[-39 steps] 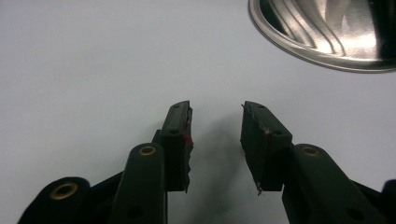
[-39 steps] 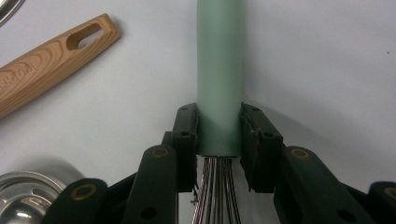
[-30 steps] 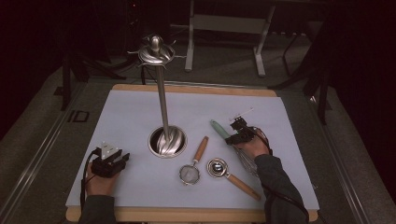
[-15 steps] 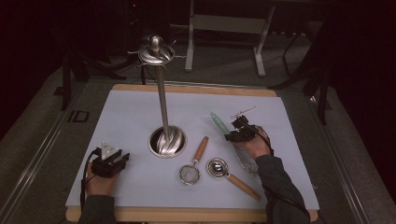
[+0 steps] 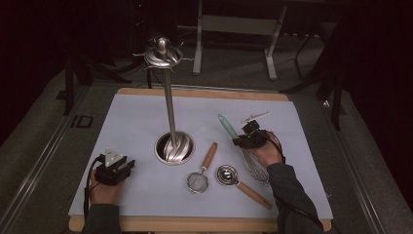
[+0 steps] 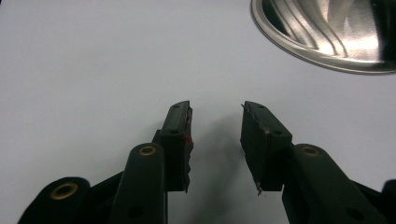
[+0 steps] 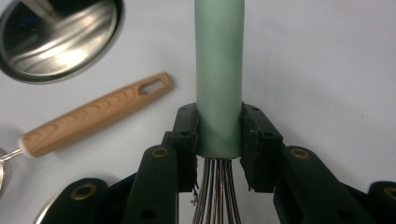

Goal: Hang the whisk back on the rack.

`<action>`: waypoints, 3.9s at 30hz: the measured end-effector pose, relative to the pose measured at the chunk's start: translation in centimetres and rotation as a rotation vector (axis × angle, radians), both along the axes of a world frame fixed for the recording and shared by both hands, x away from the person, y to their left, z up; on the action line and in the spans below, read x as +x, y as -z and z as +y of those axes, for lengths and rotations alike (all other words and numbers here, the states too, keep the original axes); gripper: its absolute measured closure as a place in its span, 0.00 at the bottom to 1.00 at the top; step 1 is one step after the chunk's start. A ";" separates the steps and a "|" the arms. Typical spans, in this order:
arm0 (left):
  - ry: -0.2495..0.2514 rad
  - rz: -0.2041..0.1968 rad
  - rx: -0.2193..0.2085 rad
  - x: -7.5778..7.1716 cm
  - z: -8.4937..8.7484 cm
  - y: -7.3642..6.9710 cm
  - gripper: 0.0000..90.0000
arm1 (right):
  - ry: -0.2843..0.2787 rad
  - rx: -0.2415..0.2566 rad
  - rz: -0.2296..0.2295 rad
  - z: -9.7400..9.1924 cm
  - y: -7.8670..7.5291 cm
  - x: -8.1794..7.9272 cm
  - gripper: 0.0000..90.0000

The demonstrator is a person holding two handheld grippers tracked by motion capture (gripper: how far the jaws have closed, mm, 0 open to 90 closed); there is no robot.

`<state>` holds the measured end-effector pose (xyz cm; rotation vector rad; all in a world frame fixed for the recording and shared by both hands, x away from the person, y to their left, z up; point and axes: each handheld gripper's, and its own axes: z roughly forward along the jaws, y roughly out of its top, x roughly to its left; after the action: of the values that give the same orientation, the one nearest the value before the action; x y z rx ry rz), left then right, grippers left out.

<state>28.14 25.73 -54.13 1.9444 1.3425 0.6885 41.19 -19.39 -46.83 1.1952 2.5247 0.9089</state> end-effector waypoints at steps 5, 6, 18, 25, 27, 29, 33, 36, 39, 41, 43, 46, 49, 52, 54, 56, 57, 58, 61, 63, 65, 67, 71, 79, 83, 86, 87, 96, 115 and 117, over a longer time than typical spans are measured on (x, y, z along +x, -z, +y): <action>-0.003 -0.004 -0.005 0.0 0.0 0.0 0.70 | -0.022 0.027 -0.056 0.4 -0.9 -0.6 0.77; -0.003 -0.004 -0.004 0.0 0.0 0.0 0.70 | -0.030 0.030 -0.067 0.6 -1.1 -0.8 0.77; -0.004 -0.004 -0.002 -0.1 0.0 0.0 0.70 | -0.078 0.076 -0.163 1.3 -2.9 -2.0 0.77; -0.004 -0.006 -0.001 -0.1 0.0 0.0 0.70 | -0.118 0.088 -0.214 2.0 -3.9 -2.7 0.77; -0.003 -0.005 -0.001 -0.1 0.0 0.0 0.70 | -0.127 0.094 -0.227 2.2 -4.2 -2.9 0.77; -0.003 -0.005 0.000 -0.1 0.0 0.0 0.70 | -0.135 0.101 -0.239 2.4 -4.5 -3.1 0.77; -0.003 -0.006 -0.001 0.0 0.0 0.0 0.70 | -0.153 0.106 -0.261 2.8 -5.2 -3.5 0.77; -0.003 -0.006 -0.001 -0.1 0.0 0.0 0.70 | -0.161 0.115 -0.274 2.9 -5.5 -3.6 0.77; -0.002 -0.004 0.000 -0.1 0.0 0.0 0.70 | -0.168 0.128 -0.295 3.2 -5.9 -3.9 0.77; -0.003 -0.006 -0.002 -0.1 0.0 0.0 0.70 | -0.177 0.134 -0.299 3.4 -6.2 -4.1 0.77; -0.003 -0.006 -0.002 0.0 0.0 0.0 0.70 | -0.189 0.135 -0.302 3.5 -6.4 -4.2 0.77; -0.003 -0.004 0.000 -0.1 0.0 0.0 0.70 | -0.194 0.137 -0.308 3.6 -6.6 -4.4 0.77; -0.003 -0.005 0.000 0.0 0.0 0.0 0.70 | -0.206 0.143 -0.334 3.8 -7.2 -4.7 0.77; -0.003 -0.005 -0.001 0.0 0.0 0.0 0.70 | -0.211 0.150 -0.349 3.9 -7.6 -4.9 0.77; -0.003 -0.005 -0.002 0.0 0.0 0.0 0.70 | -0.215 0.152 -0.354 3.9 -7.8 -5.0 0.77; -0.002 -0.005 -0.002 0.0 0.0 0.0 0.70 | -0.220 0.153 -0.363 4.0 -8.1 -5.1 0.77; -0.002 -0.004 -0.001 0.0 0.0 0.0 0.70 | -0.225 0.153 -0.372 4.1 -8.3 -5.2 0.77; -0.002 -0.005 -0.001 0.0 0.0 0.0 0.70 | -0.224 0.155 -0.371 4.1 -8.4 -5.3 0.77; -0.002 -0.004 -0.001 0.0 0.0 0.0 0.70 | -0.235 0.159 -0.386 4.3 -8.9 -5.6 0.77; -0.002 -0.004 0.000 0.0 0.0 0.0 0.70 | -0.243 0.160 -0.392 4.5 -9.2 -5.9 0.77; -0.002 -0.004 0.001 0.0 0.0 0.0 0.70 | -0.253 0.160 -0.398 4.6 -9.4 -6.0 0.77; -0.002 -0.004 0.000 0.0 0.0 0.0 0.70 | -0.258 0.162 -0.402 4.8 -9.7 -6.2 0.77; -0.003 -0.004 -0.002 0.0 0.0 0.0 0.70 | -0.261 0.175 -0.405 4.9 -10.0 -6.2 0.77; -0.003 -0.004 -0.002 0.0 0.0 0.0 0.70 | -0.271 0.187 -0.428 5.0 -10.9 -6.6 0.77; -0.003 -0.003 -0.001 0.0 0.0 0.0 0.70 | -0.278 0.196 -0.442 5.0 -11.5 -6.8 0.77; -0.002 -0.004 0.000 0.0 0.0 0.0 0.70 | -0.284 0.199 -0.455 5.1 -11.9 -7.0 0.77; -0.002 -0.003 0.000 0.0 0.0 0.0 0.70 | -0.287 0.202 -0.457 5.1 -12.1 -7.1 0.77; -0.001 -0.003 0.000 0.0 0.0 0.0 0.70 | -0.300 0.224 -0.477 5.4 -13.1 -7.3 0.77; -0.001 0.000 0.002 0.0 0.0 0.0 0.70 | -0.320 0.269 -0.509 5.8 -15.5 -7.2 0.77; -0.001 0.000 0.001 0.0 0.0 0.0 0.70 | -0.322 0.274 -0.512 5.9 -15.8 -7.3 0.77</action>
<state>28.14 25.69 -54.15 1.9449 1.3429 0.6898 33.90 -13.51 -31.06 0.5116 2.2408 1.4579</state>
